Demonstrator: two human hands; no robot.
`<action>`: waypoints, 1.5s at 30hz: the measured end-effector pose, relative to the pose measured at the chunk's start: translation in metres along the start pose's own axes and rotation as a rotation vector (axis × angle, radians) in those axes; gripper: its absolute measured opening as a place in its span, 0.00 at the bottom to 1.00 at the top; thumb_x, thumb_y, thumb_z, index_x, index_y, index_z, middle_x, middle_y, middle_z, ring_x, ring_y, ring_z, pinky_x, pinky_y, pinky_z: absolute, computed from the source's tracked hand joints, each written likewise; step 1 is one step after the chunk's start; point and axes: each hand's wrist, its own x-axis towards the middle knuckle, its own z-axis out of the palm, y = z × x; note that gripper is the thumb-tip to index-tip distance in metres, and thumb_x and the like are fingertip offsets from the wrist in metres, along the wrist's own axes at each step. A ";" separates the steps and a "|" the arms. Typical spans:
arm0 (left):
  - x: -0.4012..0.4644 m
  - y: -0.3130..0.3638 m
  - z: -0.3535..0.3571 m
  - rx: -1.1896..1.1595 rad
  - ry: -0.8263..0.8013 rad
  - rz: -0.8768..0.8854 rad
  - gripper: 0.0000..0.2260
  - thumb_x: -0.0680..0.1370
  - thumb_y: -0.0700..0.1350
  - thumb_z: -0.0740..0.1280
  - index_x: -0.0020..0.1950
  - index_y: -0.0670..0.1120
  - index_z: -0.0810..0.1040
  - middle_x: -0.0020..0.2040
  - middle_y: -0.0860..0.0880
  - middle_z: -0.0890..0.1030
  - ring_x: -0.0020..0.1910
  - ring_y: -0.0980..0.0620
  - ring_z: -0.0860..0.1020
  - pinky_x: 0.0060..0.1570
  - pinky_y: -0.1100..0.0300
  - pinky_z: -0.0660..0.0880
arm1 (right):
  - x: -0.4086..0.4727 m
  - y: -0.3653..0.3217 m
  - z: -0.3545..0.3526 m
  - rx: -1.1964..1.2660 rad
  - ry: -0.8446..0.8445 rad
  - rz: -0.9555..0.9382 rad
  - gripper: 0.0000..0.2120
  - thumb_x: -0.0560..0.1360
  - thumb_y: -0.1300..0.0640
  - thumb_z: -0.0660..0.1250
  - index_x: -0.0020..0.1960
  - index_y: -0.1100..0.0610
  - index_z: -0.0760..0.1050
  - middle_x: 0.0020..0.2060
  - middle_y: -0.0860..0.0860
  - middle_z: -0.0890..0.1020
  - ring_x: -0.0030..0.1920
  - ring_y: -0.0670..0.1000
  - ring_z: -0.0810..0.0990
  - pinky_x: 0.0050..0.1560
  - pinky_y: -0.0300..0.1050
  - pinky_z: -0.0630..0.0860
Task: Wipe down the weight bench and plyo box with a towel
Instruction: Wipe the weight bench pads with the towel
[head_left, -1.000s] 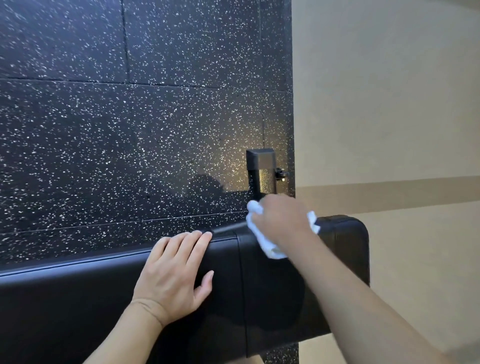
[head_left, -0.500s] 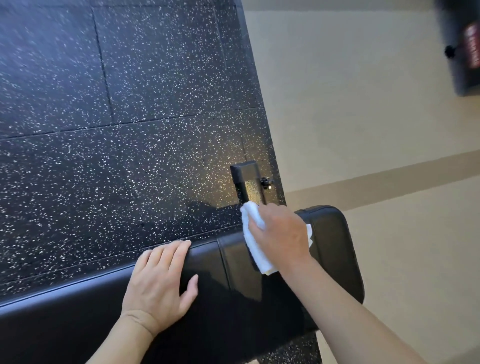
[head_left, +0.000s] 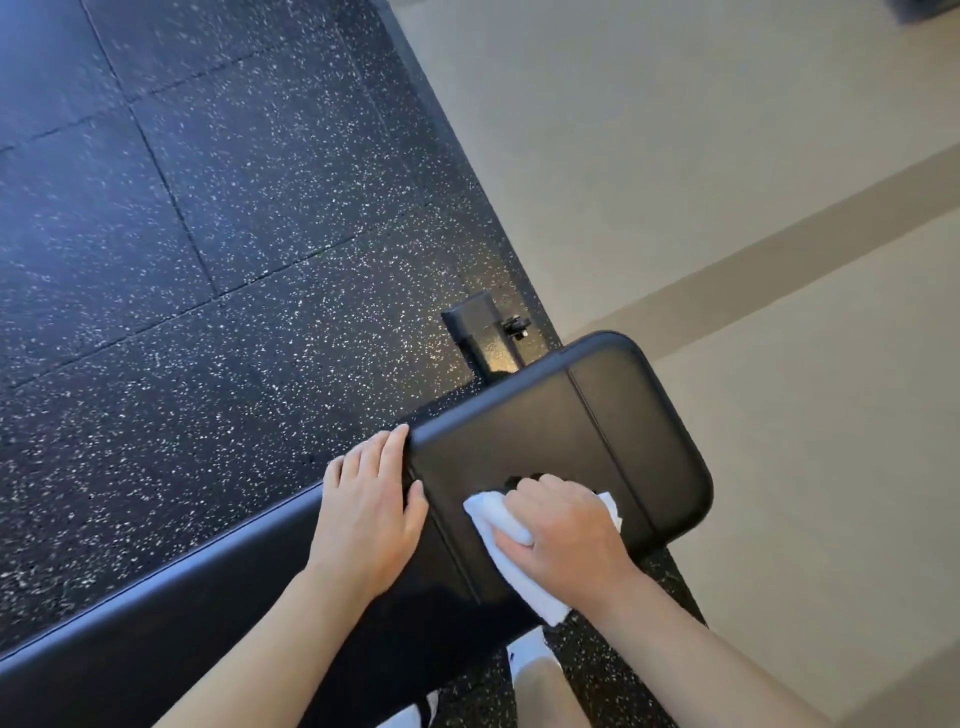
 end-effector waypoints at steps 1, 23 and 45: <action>0.007 0.012 -0.001 -0.013 -0.001 0.032 0.28 0.81 0.55 0.55 0.80 0.46 0.67 0.73 0.45 0.74 0.71 0.43 0.72 0.71 0.42 0.71 | -0.002 0.005 -0.010 0.027 0.025 0.034 0.20 0.74 0.54 0.71 0.36 0.49 0.59 0.30 0.48 0.66 0.32 0.50 0.65 0.30 0.45 0.63; 0.090 0.147 0.044 0.036 0.136 0.009 0.32 0.77 0.55 0.57 0.80 0.46 0.66 0.72 0.44 0.75 0.68 0.40 0.73 0.71 0.43 0.67 | 0.064 0.120 -0.023 -0.055 0.345 0.273 0.12 0.71 0.54 0.76 0.40 0.55 0.72 0.34 0.51 0.74 0.33 0.55 0.73 0.28 0.48 0.68; 0.087 0.145 0.044 0.052 0.173 0.034 0.31 0.78 0.55 0.58 0.79 0.46 0.68 0.69 0.45 0.76 0.66 0.41 0.75 0.69 0.45 0.68 | 0.025 0.130 -0.028 -0.101 0.368 0.344 0.14 0.75 0.50 0.70 0.36 0.53 0.70 0.31 0.49 0.73 0.32 0.54 0.72 0.30 0.44 0.60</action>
